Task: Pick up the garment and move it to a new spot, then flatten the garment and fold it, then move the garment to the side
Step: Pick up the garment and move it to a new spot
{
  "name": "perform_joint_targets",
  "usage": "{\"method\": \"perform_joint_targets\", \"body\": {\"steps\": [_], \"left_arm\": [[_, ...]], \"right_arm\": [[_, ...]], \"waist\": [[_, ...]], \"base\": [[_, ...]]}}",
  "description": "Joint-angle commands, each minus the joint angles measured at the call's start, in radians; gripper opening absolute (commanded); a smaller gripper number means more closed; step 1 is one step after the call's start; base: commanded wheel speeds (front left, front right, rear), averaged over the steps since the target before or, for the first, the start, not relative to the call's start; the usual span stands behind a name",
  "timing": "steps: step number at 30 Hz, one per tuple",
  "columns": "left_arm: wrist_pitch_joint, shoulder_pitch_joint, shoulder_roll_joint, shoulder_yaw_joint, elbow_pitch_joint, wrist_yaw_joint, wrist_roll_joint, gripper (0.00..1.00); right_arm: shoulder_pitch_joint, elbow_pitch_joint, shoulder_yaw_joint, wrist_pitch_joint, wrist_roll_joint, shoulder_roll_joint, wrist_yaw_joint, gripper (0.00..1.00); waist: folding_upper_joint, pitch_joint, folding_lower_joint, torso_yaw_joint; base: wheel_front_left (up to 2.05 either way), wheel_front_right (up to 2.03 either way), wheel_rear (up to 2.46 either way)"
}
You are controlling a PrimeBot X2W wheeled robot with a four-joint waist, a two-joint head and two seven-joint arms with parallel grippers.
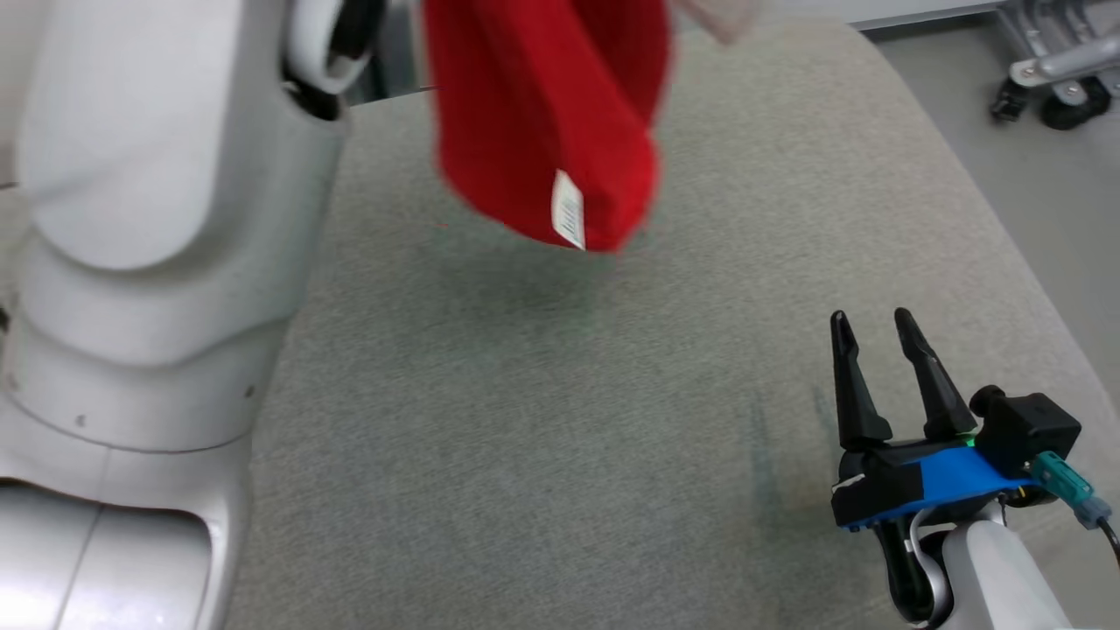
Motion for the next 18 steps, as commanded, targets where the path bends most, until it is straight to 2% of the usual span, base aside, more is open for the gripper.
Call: {"method": "perform_joint_targets", "body": {"steps": [1,5,9,18], "left_arm": [[-0.010,-0.007,-0.005,-0.012,0.016,-0.005,-0.010,0.00],[-0.039,0.048,-0.018,-0.051,0.079,-0.006,-0.040,0.00],[-0.077,0.161,-0.015,-0.051,0.138,0.011,-0.065,0.00],[-0.170,0.520,0.096,0.007,0.224,0.075,-0.108,0.00]], "right_arm": [[0.008,-0.003,-0.006,-0.003,0.011,-0.004,0.000,1.00],[0.009,-0.006,-0.017,-0.004,0.007,-0.004,0.000,1.00],[0.012,-0.010,-0.027,-0.004,-0.005,-0.004,0.000,1.00],[0.020,-0.012,-0.035,-0.003,-0.038,-0.005,0.000,1.00]], "waist": [[-0.0001,-0.012,0.0000,-0.022],[-0.0001,-0.012,0.0000,-0.030],[-0.0001,-0.016,0.0000,-0.006],[-0.0001,-0.024,0.0000,0.085]], "base": [[0.00,0.00,0.00],[0.00,0.00,0.00],[0.00,0.00,0.00],[0.00,0.00,0.00]]}}
